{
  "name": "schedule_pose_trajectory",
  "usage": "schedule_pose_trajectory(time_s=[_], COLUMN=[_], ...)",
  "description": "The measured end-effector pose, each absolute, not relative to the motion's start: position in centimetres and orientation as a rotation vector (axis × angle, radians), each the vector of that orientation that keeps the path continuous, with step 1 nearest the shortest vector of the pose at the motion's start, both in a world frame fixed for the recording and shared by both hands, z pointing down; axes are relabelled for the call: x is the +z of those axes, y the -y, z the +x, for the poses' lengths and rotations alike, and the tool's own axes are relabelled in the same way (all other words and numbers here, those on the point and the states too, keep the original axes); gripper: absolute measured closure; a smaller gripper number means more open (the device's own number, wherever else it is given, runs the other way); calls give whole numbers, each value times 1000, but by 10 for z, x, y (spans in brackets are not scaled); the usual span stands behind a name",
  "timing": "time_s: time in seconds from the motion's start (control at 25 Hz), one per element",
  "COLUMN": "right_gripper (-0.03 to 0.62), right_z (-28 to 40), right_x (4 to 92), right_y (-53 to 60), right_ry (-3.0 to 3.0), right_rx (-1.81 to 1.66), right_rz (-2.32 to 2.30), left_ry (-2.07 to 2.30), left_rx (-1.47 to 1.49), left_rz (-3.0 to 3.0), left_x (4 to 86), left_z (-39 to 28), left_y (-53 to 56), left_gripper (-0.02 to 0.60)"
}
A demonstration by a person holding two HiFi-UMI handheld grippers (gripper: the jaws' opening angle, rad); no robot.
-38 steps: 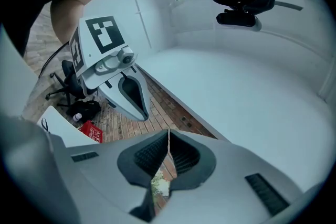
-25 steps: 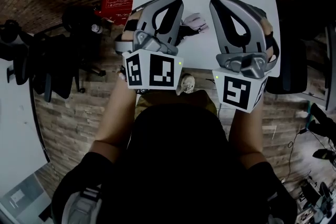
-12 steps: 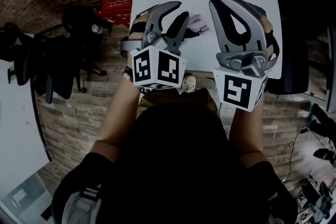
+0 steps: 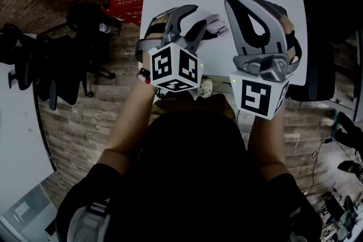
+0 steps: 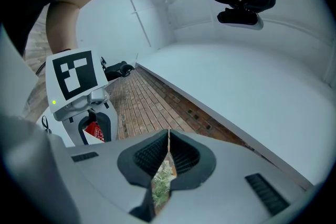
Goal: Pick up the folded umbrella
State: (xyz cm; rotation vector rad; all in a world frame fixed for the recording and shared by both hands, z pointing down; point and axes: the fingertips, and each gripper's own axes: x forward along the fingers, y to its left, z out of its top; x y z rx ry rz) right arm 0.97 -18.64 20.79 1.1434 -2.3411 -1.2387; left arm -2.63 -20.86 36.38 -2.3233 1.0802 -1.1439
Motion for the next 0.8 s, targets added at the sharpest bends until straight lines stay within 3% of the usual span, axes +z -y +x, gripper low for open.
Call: schedule_pose_trajectory(time_s=[0.16, 0.8], right_gripper=[563, 563], right_z=[8, 7], right_x=[211, 224], right_y=[189, 190], right_ry=[2341, 2354], right_rx=[-1236, -1204], right_rz=[1124, 1097], left_ry=[-1060, -1023], left_rx=[-1205, -1436], left_rz=[-2381, -2516], left_x=[381, 459], left_z=[-25, -26], left_y=[207, 201], left_gripper=[360, 305])
